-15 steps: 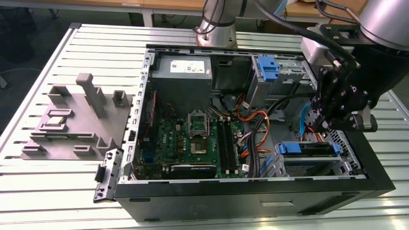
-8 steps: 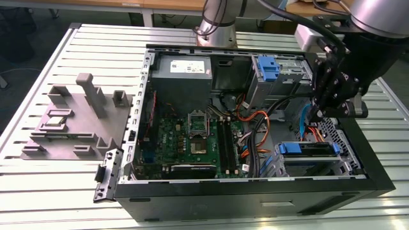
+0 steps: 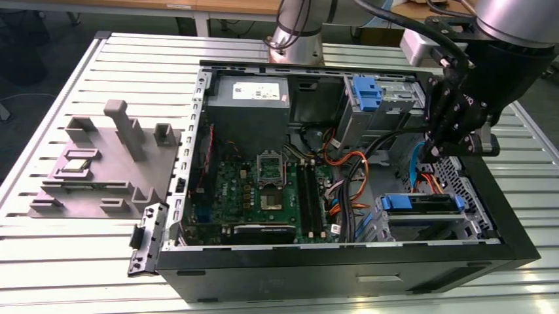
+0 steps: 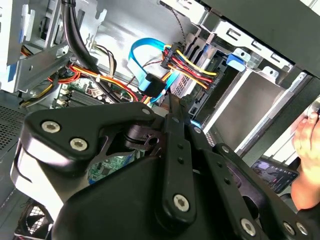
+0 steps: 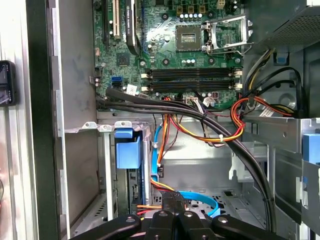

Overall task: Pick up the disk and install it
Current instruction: 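Insert the second disk wire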

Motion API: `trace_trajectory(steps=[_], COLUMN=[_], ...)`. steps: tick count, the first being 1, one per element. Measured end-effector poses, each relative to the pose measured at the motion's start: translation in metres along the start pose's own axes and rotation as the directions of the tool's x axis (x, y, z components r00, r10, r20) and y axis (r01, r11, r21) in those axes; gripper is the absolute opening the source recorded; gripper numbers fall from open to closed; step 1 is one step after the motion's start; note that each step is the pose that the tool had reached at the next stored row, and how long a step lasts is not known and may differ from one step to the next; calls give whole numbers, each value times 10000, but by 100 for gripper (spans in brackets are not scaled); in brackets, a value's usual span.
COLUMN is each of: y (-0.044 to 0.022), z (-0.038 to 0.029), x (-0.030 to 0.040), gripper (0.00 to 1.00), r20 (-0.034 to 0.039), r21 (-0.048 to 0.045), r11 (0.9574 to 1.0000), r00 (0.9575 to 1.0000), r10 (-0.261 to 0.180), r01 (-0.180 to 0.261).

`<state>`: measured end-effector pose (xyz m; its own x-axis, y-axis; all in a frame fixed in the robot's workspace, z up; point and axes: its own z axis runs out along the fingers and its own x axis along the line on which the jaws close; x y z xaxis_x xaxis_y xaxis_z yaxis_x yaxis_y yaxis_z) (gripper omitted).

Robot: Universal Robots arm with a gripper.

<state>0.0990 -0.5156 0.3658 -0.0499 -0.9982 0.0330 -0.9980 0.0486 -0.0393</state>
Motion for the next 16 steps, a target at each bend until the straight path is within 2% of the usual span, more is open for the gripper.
trace_trajectory(steps=[10, 16], y=[-2, 1], z=[-45, -57], x=[-5, -59], gripper=[10, 10], r20=[3, 0], r21=[0, 0], r11=[10000, 10000], r00=[10000, 10000], r10=[0, 0], r01=[0, 0])
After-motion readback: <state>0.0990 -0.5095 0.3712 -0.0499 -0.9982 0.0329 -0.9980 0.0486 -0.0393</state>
